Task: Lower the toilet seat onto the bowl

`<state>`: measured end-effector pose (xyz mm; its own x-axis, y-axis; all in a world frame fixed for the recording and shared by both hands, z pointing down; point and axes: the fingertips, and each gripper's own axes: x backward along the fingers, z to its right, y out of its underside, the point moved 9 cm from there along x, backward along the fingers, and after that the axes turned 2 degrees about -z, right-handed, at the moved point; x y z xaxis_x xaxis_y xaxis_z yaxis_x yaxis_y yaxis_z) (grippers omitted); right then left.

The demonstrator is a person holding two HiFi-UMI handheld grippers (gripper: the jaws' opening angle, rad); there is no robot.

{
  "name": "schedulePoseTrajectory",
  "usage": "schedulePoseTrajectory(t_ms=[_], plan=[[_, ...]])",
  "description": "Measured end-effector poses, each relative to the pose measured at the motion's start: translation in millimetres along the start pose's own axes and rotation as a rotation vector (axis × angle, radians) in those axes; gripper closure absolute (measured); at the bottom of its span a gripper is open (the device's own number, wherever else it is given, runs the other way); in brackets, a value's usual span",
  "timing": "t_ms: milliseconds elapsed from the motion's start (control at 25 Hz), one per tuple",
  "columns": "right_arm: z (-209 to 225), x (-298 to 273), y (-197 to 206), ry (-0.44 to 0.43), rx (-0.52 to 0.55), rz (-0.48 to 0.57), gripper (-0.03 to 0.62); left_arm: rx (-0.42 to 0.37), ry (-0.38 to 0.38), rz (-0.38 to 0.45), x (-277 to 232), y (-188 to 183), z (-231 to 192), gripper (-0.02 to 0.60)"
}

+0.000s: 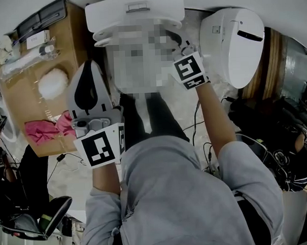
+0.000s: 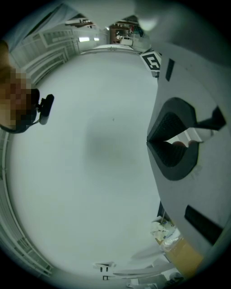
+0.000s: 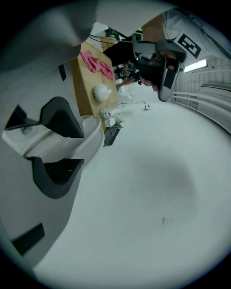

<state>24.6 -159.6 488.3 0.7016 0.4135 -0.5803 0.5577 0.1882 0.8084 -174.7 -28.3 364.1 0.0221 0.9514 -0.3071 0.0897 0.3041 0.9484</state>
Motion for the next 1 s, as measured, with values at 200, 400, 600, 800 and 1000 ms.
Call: schedulePoseTrajectory(t_ms=[200,400,600,800,1000], plan=[[-0.2,1.5,0.4,-0.006,0.003,0.000,0.461,0.004,-0.006,0.003,2.1,2.4,0.1,0.581],[-7.3,5.9,3.4,-0.013,0.023,-0.007,0.477,0.007,0.004,-0.001,3.2,5.6,1.6,0.581],[-16.5,15.3,9.7,-0.018,0.035,-0.006,0.491,0.006,0.009,-0.006,5.0,9.6,9.0,0.581],[-25.0,27.2,15.6,-0.042,0.040,0.002,0.494,0.004,0.023,-0.003,10.1,12.2,20.2,0.581],[-36.8,38.6,21.4,-0.074,0.064,-0.009,0.500,0.004,0.035,0.005,15.0,11.6,29.6,0.581]])
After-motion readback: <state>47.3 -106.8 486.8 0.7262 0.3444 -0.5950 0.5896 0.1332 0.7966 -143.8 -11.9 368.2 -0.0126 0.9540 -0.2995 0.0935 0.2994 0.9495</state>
